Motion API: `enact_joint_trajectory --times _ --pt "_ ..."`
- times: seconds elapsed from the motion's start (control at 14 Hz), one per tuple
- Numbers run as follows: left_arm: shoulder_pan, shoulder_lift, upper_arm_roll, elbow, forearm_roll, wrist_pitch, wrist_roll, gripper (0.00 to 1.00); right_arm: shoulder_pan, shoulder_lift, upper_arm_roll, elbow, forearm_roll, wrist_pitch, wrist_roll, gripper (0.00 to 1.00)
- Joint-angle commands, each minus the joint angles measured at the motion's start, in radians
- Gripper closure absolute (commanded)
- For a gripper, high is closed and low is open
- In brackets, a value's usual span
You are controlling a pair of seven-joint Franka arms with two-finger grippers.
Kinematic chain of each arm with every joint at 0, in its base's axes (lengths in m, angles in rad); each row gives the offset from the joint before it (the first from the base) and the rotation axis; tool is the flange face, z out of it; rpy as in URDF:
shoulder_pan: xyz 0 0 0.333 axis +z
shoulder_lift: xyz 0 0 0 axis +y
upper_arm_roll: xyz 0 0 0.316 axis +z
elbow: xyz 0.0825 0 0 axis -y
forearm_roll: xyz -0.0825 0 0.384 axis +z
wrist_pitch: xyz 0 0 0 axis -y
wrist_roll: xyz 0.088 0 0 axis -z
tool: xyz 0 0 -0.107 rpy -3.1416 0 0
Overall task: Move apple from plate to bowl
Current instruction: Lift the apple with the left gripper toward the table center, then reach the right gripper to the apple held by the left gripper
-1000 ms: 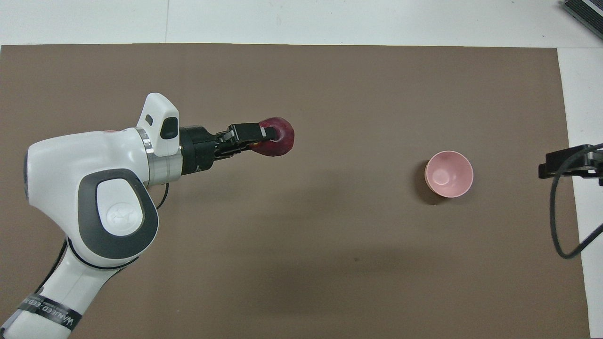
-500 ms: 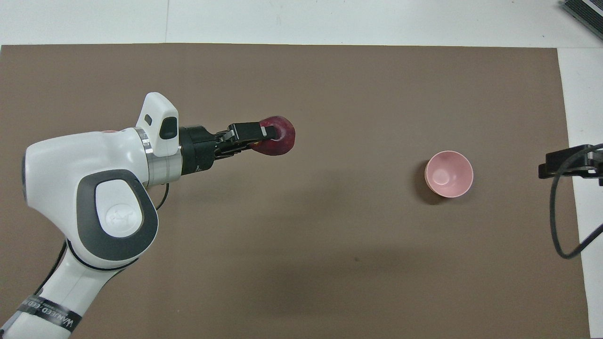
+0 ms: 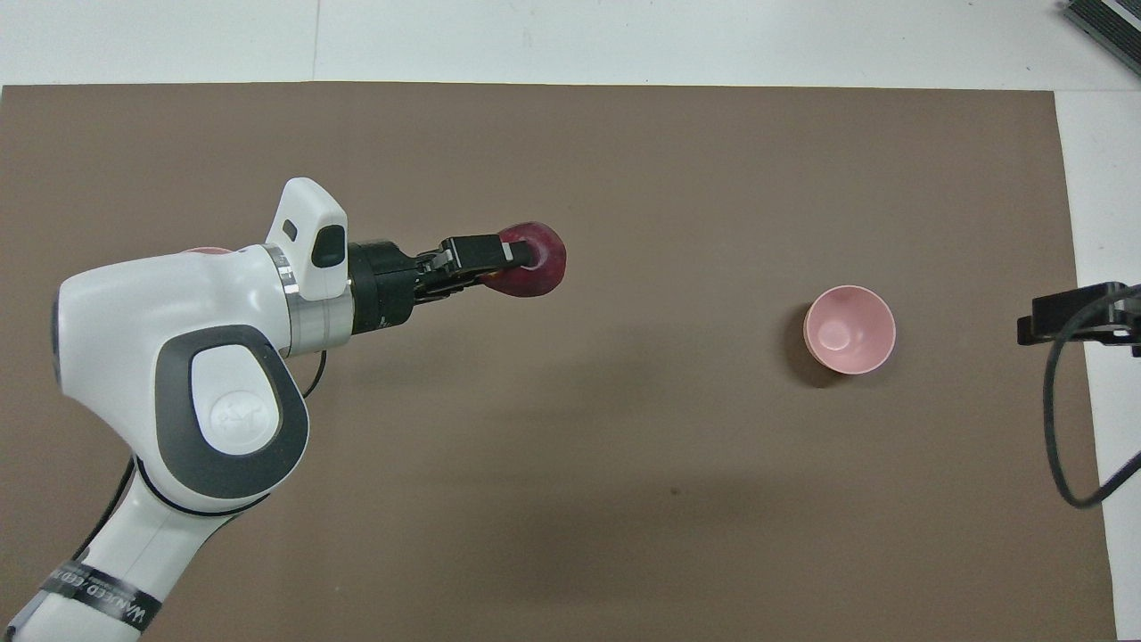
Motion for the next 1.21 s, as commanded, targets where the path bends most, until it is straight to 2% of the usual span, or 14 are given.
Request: enact_joint_trajectory --times 0.0,0.29,0.5,0.64,1.14 --pt "-0.016 -0.01 0.005 0.001 -0.028 0.028 0.011 1.0 0.086 0.107 0.004 -0.031 0.179 0.168 0.275 0.0" --pt "-0.016 -0.01 -0.007 0.003 -0.028 0.032 0.005 1.0 0.192 0.262 0.004 -0.022 0.471 0.425 0.604 0.0" --pt "-0.013 -0.024 -0.024 0.003 -0.029 0.052 0.003 1.0 0.2 0.32 0.006 0.024 0.647 0.488 0.799 0.0" --pt "-0.013 -0.022 -0.024 0.004 -0.028 0.057 0.003 1.0 0.247 0.33 0.011 0.024 0.668 0.505 0.859 0.0" --pt "-0.016 -0.022 -0.026 0.004 -0.028 0.057 0.002 1.0 0.291 0.322 0.014 0.015 0.741 0.508 0.919 0.0"
